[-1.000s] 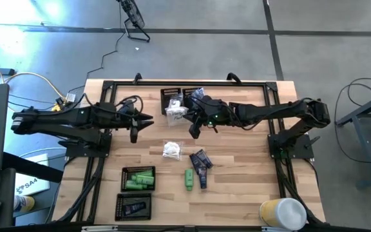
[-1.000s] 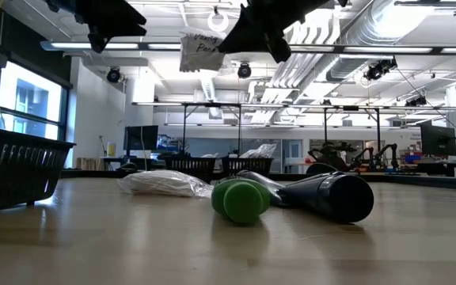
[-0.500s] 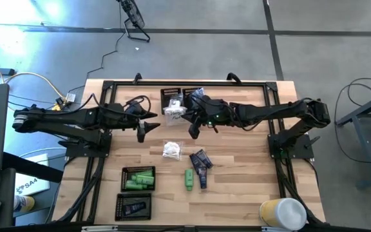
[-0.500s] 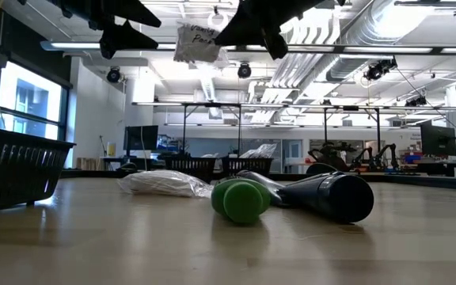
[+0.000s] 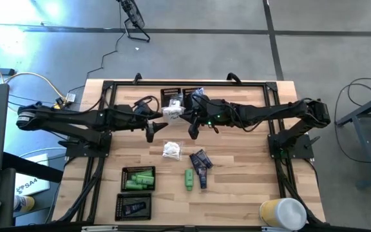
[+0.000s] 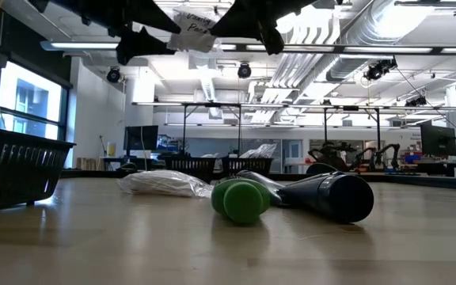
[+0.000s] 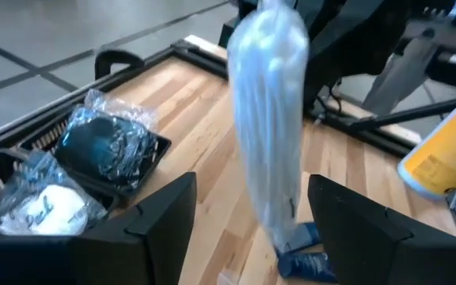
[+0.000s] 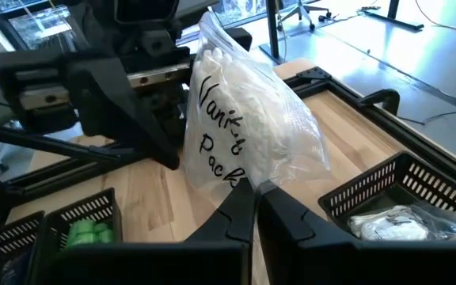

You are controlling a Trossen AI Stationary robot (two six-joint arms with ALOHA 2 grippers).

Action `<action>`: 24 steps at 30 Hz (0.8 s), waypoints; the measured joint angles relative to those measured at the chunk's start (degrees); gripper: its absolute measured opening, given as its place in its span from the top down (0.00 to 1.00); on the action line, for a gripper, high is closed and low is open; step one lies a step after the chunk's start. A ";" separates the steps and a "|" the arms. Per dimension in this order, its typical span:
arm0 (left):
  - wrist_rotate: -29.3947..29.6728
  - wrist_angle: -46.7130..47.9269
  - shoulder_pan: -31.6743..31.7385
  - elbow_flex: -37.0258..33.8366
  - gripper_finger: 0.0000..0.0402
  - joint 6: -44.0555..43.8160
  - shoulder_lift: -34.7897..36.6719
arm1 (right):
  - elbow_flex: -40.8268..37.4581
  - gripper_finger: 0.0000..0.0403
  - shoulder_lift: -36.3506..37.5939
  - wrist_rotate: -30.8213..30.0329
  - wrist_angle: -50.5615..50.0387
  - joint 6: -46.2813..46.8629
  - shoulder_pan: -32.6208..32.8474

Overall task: Pick & Place Travel size toiletries
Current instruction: Put the white cotton pack into the top middle basket

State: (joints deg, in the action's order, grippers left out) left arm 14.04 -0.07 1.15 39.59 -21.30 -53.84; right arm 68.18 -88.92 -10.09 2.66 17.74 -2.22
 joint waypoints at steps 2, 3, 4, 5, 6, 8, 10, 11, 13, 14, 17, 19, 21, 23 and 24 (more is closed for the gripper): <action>-0.04 -3.22 0.00 0.06 0.40 0.21 -1.59 | 0.00 0.99 0.00 -0.02 0.00 0.00 0.00; -0.23 -4.08 0.00 0.09 0.40 0.43 -2.24 | 0.00 0.99 0.00 0.00 -0.02 0.00 0.00; -0.41 -4.67 0.00 0.06 0.40 0.48 -2.78 | 0.00 0.99 0.00 -0.02 0.00 0.00 0.00; -0.80 -5.86 0.00 0.02 0.40 0.49 -3.37 | 0.00 0.99 0.00 -0.02 0.00 0.00 0.00; -1.04 -7.05 0.00 0.03 0.40 0.49 -3.96 | 0.00 0.99 0.00 -0.02 0.00 -0.02 0.00; -1.11 -8.04 0.00 0.04 0.40 0.52 -4.71 | 0.00 0.99 -0.02 -0.02 -0.02 -0.02 0.00; -1.14 -9.25 0.00 0.04 0.40 0.52 -5.50 | 0.00 0.99 -0.02 -0.01 -0.02 -0.02 0.00; -1.14 -10.01 0.00 0.04 0.40 0.55 -5.83 | 0.00 0.99 -0.02 -0.02 -0.02 -0.01 0.00; -1.16 -10.93 0.00 0.04 0.40 0.57 -6.23 | 0.00 0.99 -0.02 -0.01 -0.02 -0.02 0.00; -1.16 -11.72 0.00 0.04 0.40 0.56 -6.50 | 0.00 0.99 -0.02 -0.02 -0.02 -0.04 0.00; -1.16 -13.04 0.00 0.04 0.40 0.57 -7.39 | 0.00 0.99 -0.02 -0.02 -0.04 -0.04 0.00; -1.16 -14.18 0.00 0.06 0.40 0.57 -8.05 | 0.00 0.99 -0.02 -0.02 -0.02 -0.05 0.00; -1.16 -13.99 0.02 0.13 0.40 0.41 -8.35 | 0.00 0.99 -0.02 -0.02 -0.04 -0.26 0.00; -1.07 -13.95 0.00 0.12 0.40 0.22 -8.38 | 0.00 0.99 -0.02 -0.02 -0.07 -0.88 0.00; -1.01 -14.05 0.01 0.12 0.40 0.23 -8.35 | 0.00 0.99 -0.02 -0.02 -0.11 -1.07 0.00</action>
State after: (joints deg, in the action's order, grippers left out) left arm 13.03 -14.11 1.16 39.72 -21.07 -62.19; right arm 68.18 -88.95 -10.11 2.54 16.66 -2.22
